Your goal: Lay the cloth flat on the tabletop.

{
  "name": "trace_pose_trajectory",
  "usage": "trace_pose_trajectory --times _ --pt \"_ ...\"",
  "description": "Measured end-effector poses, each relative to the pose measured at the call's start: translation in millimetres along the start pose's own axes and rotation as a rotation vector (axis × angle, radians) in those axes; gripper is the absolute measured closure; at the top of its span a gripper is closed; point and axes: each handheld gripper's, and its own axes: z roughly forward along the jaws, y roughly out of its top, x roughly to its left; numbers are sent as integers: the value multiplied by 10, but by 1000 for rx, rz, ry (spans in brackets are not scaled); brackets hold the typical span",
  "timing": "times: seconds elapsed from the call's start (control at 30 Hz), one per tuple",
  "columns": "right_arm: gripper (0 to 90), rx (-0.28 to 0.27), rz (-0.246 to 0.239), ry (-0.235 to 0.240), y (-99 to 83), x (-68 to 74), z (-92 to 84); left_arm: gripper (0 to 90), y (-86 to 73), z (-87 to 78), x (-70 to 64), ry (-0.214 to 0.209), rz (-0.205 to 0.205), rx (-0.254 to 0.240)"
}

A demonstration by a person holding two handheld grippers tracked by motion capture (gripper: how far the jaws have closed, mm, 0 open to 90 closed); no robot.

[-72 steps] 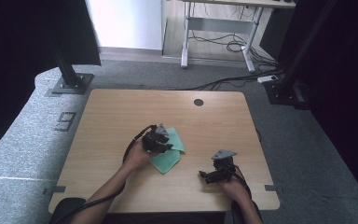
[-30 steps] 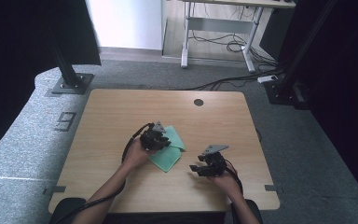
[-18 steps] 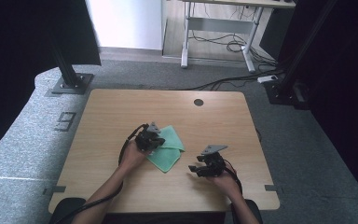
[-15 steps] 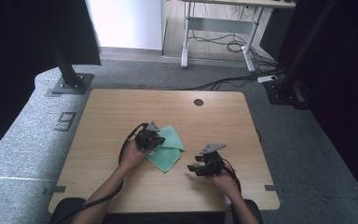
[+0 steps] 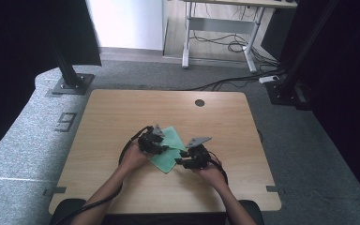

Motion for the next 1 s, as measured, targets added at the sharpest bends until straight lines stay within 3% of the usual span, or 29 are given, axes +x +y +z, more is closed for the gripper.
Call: trace_pose_trajectory --times 0.1,0.17,0.37,0.4,0.47,0.8,1.0 --pt "642 12 -4 3 61 18 111 756 -11 -6 64 -24 -59 -26" --pt "654 27 -10 4 78 31 191 812 -15 -17 91 -33 -77 -38" --pt "645 87 -26 -6 30 49 359 824 16 -107 133 -38 -100 -76" --pt "644 75 -20 -7 20 51 359 825 25 -127 143 -35 -102 -83" --pt "644 72 -7 -2 6 41 346 829 39 -164 168 -27 -113 -99" --pt "641 87 -65 -33 -63 77 263 835 44 -375 347 39 -162 -151" --pt "642 85 -52 -31 -131 23 178 835 17 -490 454 66 -189 -164"
